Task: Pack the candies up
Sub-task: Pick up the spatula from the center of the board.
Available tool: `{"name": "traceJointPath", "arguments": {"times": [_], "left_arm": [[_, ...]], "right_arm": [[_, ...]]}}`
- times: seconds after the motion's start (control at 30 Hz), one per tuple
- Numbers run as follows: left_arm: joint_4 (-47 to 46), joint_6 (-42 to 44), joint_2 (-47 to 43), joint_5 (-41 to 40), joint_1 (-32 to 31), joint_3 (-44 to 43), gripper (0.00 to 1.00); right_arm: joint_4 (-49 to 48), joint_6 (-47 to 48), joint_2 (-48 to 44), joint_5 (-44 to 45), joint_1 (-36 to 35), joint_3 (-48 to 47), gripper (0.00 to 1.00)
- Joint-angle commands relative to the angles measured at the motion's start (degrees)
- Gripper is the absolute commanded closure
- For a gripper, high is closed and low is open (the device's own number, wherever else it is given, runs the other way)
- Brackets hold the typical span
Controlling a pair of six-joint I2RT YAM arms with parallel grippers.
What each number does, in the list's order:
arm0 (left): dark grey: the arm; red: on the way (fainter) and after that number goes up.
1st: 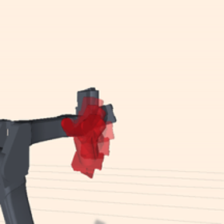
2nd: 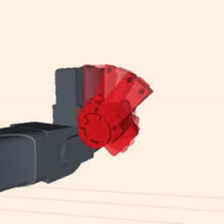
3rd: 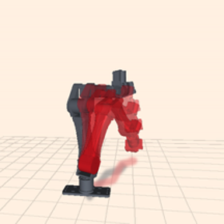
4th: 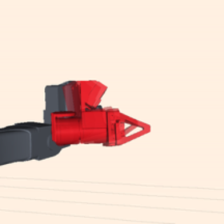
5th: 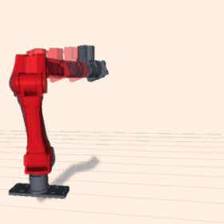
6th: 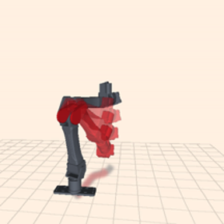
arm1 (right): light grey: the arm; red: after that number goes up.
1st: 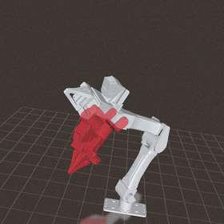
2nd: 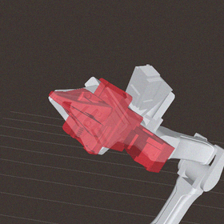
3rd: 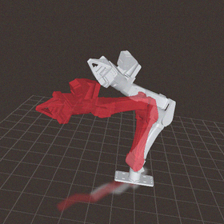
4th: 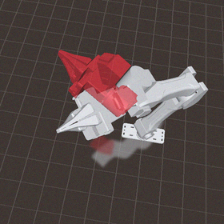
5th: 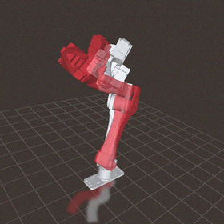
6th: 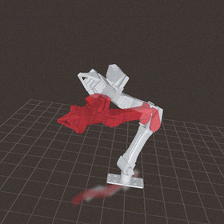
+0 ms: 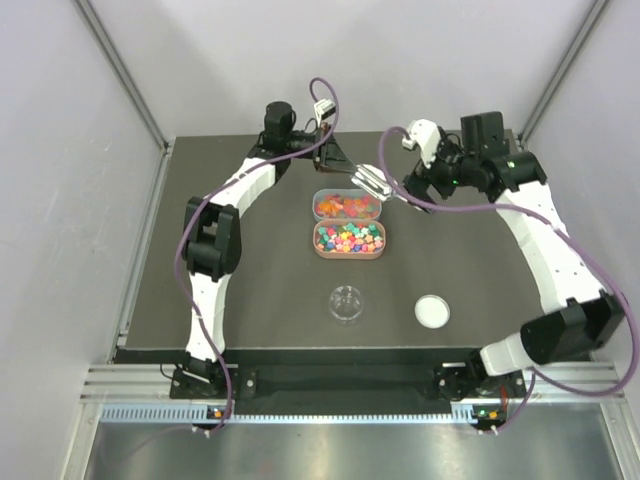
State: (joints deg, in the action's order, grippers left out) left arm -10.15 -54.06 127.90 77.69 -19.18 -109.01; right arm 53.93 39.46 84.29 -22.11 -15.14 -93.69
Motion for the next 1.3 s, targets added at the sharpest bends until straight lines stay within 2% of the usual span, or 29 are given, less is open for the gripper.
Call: {"name": "traceJointPath", "arguments": {"times": [0.0,0.07,0.1,0.13,0.17,0.27,0.4,0.5,0.6,0.67,0.87,1.27], "left_arm": [[-10.8,-13.1,-0.9,11.8,-0.2,-3.1,1.0],[-10.2,-14.8,0.3,14.1,0.2,-5.6,1.0],[-6.6,-15.2,1.9,16.9,0.2,-7.0,1.0],[-3.7,-14.9,2.6,17.7,0.3,-10.0,1.0],[-0.1,-13.3,3.4,17.8,0.9,-10.8,1.0],[2.0,-12.4,3.8,17.8,2.6,-11.6,1.0],[4.4,-11.3,3.5,17.8,4.9,-10.1,1.0],[4.4,-11.7,2.9,17.9,5.6,-8.9,1.0],[4.3,-11.6,2.5,17.9,5.7,-7.2,1.0],[4.4,-11.7,2.7,17.9,5.7,-6.7,1.0],[4.4,-12.0,2.6,17.8,4.9,-5.2,1.0],[4.3,-12.7,1.2,18.2,4.9,-4.2,1.0]], "right_arm": [[-13.6,-4.1,-8.8,-4.4,0.8,4.0,0.0],[-20.1,-8.8,-13.2,-4.8,0.8,10.7,0.0],[-25.3,-12.1,-14.4,-5.0,0.8,12.6,0.0],[-27.5,-13.3,-15.3,-5.7,0.8,15.8,0.04],[-31.4,-16.0,-16.3,-6.6,0.8,18.2,0.12],[-36.3,-17.4,-18.1,-9.9,0.8,20.5,0.12],[-41.5,-19.5,-20.5,-12.5,0.9,23.9,0.23],[-36.5,-16.0,-20.3,-15.8,1.2,24.4,0.22],[-34.4,-16.4,-19.3,-17.8,1.2,22.5,0.24],[-36.3,-16.7,-19.5,-19.5,1.2,23.1,0.27],[-42.7,-18.3,-19.6,-21.8,1.2,27.2,0.3],[-46.4,-16.8,-16.1,-23.2,0.7,29.1,0.37]]}}
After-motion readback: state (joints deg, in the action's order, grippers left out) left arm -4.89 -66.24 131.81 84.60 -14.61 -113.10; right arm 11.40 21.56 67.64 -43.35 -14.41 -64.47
